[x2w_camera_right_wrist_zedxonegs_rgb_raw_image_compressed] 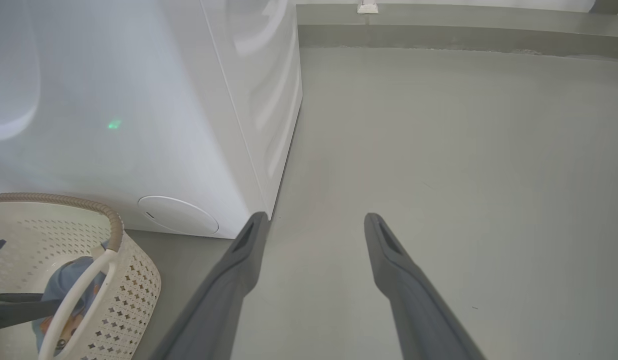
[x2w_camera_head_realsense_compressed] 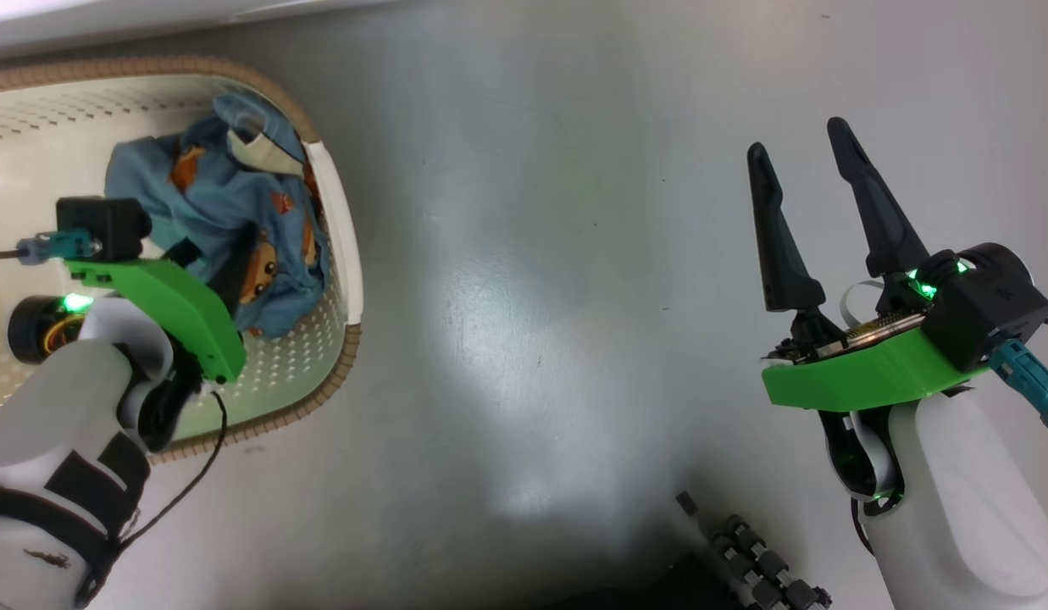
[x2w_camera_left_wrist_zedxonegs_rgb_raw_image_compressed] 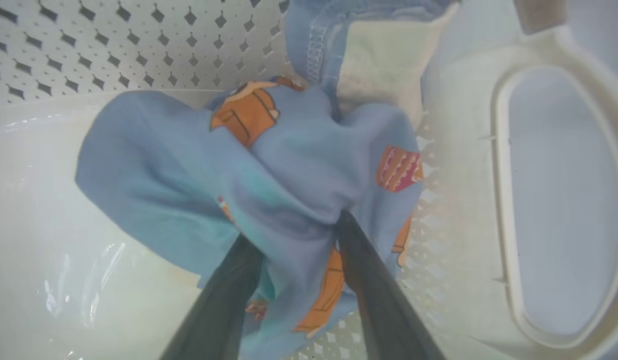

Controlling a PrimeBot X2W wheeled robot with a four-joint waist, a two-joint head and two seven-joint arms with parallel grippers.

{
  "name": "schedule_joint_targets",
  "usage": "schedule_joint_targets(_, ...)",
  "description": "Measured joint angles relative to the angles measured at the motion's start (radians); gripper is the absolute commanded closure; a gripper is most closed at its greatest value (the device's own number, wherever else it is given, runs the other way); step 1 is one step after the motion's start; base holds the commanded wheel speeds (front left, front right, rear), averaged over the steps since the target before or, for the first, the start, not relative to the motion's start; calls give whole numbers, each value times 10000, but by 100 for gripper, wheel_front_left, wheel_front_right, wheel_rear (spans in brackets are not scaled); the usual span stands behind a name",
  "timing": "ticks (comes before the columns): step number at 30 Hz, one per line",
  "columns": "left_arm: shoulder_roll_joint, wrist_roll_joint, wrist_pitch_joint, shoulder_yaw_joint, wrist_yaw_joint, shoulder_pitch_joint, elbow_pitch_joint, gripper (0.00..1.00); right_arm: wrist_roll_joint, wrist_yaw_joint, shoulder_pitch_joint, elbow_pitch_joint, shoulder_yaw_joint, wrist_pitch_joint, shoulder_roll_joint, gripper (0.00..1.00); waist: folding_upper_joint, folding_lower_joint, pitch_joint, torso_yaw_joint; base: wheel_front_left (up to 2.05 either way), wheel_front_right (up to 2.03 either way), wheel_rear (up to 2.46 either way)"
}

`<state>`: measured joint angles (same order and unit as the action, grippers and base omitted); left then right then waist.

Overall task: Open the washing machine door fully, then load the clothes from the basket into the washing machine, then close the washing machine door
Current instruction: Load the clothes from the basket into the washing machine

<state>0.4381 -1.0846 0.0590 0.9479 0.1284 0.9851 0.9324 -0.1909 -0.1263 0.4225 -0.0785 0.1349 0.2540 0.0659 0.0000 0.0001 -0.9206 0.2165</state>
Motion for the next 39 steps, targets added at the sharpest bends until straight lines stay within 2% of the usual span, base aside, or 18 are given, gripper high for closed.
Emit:
schedule_joint_targets(8, 17, -788, 449, 663, 0, 101, 140, 100, 2, 0, -1, -12, -71, 0, 4, 0, 0, 0, 164, -8, 0, 0, 0)
schedule_joint_targets(12, -8, -1317, 1026, 918, 0, 121, 148, 100, 2, 0, -5, -46, -100, 0, 42, 0, 0, 0, 511, -113, 0, 0, 0)
schedule_joint_targets(20, -8, -1653, 1720, 1407, 0, -177, 157, 100, 2, 0, -80, -244, -157, 0, 290, 0, 0, 0, 1271, -390, 0, 0, 0)
schedule_joint_targets(27, -8, -1728, 1891, 1394, 0, -769, 161, 100, 2, 0, -496, -408, -201, 0, 383, 0, 0, 0, 2085, -608, 0, 0, 0)
schedule_joint_targets(33, -13, -819, 1891, 109, 0, -1430, -153, 100, 0, 0, -1087, -566, -332, 0, 550, 0, 0, 0, 3076, -828, 0, 0, 0)
schedule_joint_targets(39, -167, 696, 1891, -1578, 0, -2616, -497, 100, -4, 0, -1840, -686, -462, 0, 706, 0, 0, 0, 4158, -1053, 0, 0, 0)
